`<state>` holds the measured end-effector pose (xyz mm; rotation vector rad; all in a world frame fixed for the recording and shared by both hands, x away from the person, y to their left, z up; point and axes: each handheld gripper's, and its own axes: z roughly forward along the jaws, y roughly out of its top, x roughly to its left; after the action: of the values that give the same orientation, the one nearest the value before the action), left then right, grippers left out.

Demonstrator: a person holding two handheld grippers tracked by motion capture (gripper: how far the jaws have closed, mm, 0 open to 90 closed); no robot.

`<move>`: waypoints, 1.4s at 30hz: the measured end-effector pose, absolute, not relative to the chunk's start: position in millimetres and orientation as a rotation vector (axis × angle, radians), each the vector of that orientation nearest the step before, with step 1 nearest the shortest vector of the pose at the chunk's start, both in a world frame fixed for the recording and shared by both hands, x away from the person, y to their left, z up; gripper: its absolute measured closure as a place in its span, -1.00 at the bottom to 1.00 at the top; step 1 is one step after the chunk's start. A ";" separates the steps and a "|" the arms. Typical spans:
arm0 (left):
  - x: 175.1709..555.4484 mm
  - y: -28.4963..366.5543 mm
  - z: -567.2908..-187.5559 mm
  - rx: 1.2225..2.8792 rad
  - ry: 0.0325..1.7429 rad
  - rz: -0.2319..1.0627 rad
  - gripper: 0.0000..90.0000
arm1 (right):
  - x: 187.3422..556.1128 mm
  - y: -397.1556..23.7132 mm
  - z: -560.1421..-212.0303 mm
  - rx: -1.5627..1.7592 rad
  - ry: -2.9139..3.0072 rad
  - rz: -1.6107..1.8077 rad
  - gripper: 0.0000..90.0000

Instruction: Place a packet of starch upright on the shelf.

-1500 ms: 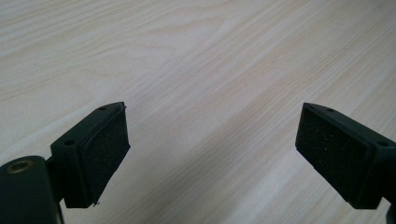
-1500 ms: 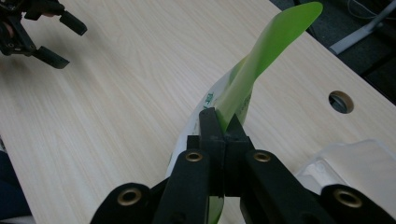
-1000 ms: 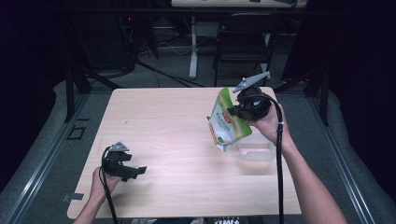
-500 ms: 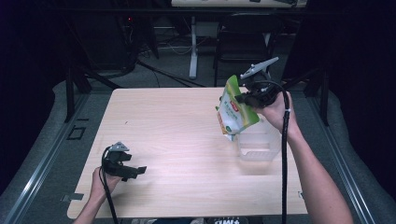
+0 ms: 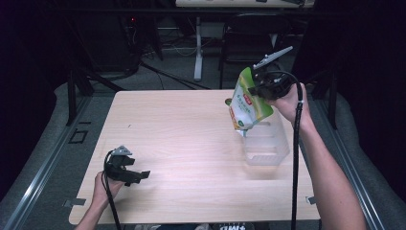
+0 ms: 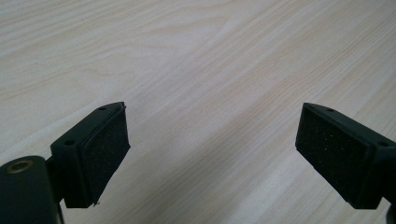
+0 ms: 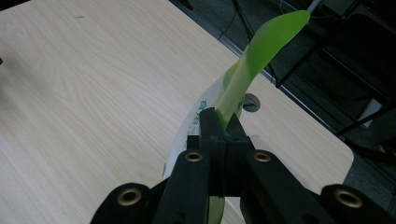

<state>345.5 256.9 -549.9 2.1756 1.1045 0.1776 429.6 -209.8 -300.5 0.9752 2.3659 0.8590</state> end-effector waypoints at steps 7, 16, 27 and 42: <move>345.2 257.2 -549.7 2.173 1.107 0.179 -0.78 | 437.4 -219.1 -294.5 0.978 2.343 0.811 1.00; 345.4 257.0 -550.0 2.177 1.104 0.179 -0.78 | 451.2 -226.7 -300.2 0.954 2.346 0.708 1.00; 345.5 257.8 -550.3 2.176 1.109 0.175 -0.78 | 467.2 -237.4 -311.2 0.870 2.315 0.579 1.00; 345.6 257.9 -551.0 2.178 1.109 0.176 -0.78 | 482.7 -249.0 -334.2 0.871 2.250 0.505 1.00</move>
<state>345.6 257.9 -551.0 2.1776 1.1088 0.1764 482.7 -249.0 -334.2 0.8706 2.2504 0.5050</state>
